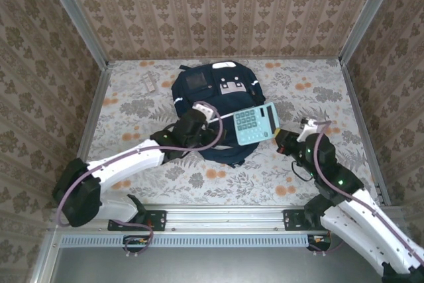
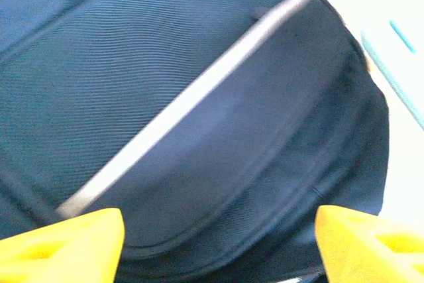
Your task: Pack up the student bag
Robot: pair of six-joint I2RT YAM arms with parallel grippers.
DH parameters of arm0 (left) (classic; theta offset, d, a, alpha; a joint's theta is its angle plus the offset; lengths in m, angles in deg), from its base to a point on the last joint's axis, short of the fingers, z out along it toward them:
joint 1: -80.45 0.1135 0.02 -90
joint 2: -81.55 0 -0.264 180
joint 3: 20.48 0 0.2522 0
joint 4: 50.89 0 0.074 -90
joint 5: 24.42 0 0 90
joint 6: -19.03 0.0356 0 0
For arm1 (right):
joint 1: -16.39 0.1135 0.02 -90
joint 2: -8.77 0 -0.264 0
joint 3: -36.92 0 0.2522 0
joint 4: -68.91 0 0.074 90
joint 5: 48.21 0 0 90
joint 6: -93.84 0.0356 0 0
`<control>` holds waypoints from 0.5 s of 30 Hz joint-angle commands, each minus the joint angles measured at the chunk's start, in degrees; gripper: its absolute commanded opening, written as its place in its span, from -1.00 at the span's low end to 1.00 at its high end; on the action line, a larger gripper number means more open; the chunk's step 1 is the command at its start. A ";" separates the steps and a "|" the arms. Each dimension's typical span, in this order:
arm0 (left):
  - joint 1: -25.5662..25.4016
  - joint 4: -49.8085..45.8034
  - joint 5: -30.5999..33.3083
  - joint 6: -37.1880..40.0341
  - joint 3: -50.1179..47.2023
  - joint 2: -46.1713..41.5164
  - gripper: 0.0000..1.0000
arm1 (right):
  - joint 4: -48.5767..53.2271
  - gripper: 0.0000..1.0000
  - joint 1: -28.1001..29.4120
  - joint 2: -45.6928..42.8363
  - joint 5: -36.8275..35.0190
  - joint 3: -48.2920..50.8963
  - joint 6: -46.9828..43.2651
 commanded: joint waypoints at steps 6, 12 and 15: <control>-5.00 -2.42 -5.81 12.72 5.26 6.74 0.38 | 14.82 -0.84 -2.47 -10.84 -6.94 0.48 1.01; -7.97 -5.33 -3.08 17.84 8.04 11.27 0.38 | 16.99 -0.82 -2.65 -12.27 -7.81 0.22 1.09; -8.70 -7.10 -0.10 19.47 10.00 14.69 0.37 | 17.42 -0.81 -2.65 -12.82 -7.75 0.30 1.18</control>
